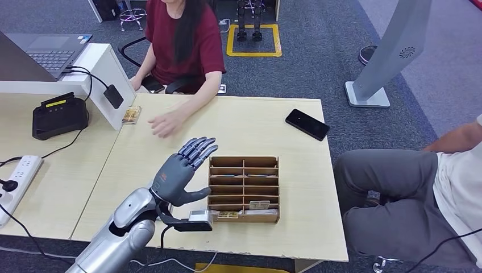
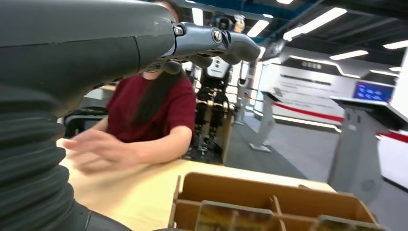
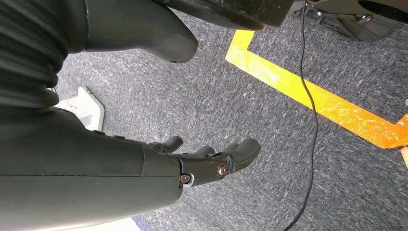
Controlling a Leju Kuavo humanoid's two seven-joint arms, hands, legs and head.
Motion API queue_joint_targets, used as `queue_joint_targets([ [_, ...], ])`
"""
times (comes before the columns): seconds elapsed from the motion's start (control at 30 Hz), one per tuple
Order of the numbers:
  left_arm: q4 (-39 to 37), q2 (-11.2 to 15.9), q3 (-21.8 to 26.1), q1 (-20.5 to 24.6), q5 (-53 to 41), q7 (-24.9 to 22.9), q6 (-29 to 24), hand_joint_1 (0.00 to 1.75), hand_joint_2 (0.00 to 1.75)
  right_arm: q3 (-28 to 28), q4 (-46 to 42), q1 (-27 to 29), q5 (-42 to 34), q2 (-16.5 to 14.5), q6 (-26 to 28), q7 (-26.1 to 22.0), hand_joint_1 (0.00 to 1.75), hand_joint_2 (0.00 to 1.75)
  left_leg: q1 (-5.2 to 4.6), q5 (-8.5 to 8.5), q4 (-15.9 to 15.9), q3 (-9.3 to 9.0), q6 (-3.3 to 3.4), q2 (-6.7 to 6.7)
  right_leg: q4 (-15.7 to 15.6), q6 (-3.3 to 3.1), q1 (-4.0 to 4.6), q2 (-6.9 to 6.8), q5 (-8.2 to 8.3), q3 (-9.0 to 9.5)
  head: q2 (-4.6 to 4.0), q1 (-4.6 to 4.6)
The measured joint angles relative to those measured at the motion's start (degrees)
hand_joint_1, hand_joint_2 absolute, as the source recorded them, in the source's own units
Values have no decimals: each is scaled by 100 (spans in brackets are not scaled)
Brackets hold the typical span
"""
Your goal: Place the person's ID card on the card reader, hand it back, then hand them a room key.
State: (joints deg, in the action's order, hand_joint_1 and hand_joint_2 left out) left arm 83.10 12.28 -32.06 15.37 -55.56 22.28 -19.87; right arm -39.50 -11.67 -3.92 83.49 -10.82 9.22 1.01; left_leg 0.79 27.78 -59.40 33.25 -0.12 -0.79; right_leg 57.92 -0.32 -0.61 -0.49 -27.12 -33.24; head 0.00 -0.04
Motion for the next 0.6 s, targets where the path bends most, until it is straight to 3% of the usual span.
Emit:
queue_joint_targets([
  [0.27,783,621,29,-535,993,758,708,0,175,-26,0,4,9,3,-32,-18,0,175,1,1,1,1,-1,-1,1,-1,1,0,-4,-4,-1,-1],
  [0.6,1434,1040,192,-1090,1405,1206,1180,0,175,-95,0,4,100,6,-40,-42,0,175,0,1,1,2,-1,-1,0,-1,0,1,-3,-3,0,1],
])
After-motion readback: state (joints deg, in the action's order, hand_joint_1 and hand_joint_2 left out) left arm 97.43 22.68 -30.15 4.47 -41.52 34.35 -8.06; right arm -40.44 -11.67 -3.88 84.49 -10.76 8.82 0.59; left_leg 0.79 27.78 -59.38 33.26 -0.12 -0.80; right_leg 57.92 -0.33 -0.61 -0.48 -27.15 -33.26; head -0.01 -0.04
